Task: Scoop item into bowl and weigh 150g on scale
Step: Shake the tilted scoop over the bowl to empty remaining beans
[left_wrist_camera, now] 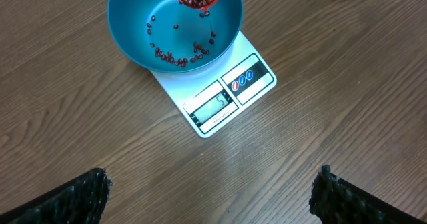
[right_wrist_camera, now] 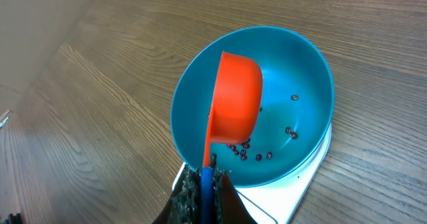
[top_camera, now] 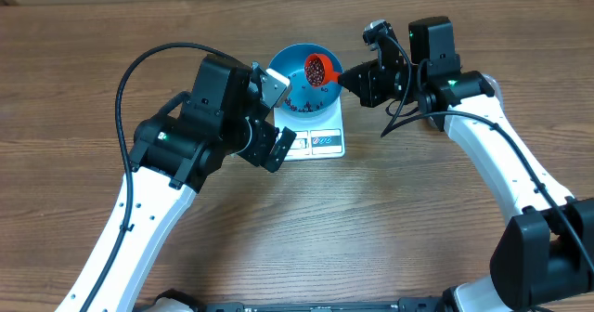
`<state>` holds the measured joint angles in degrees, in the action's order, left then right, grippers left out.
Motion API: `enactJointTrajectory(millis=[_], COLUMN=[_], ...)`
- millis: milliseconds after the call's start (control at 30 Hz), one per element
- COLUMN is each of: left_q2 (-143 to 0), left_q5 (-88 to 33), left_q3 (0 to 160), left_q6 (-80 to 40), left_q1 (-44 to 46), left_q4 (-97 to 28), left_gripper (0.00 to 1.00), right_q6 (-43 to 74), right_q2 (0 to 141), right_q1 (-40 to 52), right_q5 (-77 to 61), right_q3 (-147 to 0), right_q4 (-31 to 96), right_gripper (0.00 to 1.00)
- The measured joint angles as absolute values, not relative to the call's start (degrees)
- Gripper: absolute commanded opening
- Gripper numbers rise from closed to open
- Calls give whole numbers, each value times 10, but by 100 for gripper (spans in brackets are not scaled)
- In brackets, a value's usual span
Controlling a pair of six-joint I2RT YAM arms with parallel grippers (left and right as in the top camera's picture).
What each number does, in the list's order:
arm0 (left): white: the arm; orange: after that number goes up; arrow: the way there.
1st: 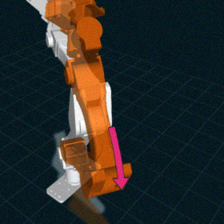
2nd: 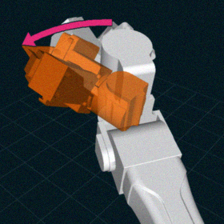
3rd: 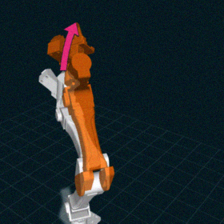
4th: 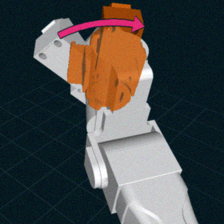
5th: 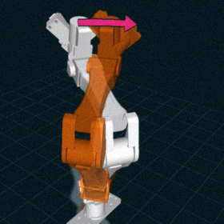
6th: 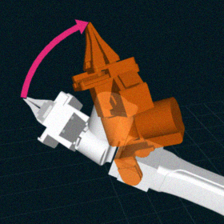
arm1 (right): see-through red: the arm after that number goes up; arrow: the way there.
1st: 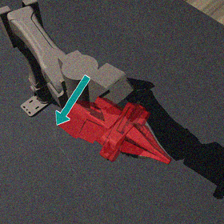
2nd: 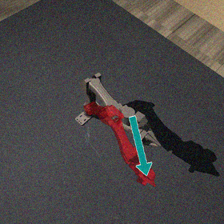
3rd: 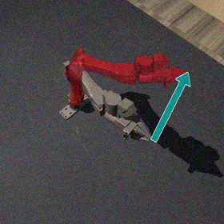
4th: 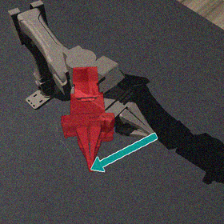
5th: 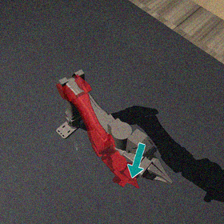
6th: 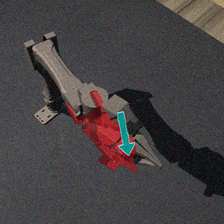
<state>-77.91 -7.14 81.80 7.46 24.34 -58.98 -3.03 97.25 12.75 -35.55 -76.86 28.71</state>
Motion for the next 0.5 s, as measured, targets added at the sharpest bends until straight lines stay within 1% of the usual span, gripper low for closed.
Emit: enactJointTrajectory(millis=[500], left_q2=[-779], left_q5=[-71], left_q3=[818], left_q6=[75], left_q1=[243], left_q4=[-590], left_gripper=[100], right_q6=[-30], right_q2=[973], right_q1=[133], right_q5=[-340], right_q3=[-769], right_q4=[285], right_gripper=[4])
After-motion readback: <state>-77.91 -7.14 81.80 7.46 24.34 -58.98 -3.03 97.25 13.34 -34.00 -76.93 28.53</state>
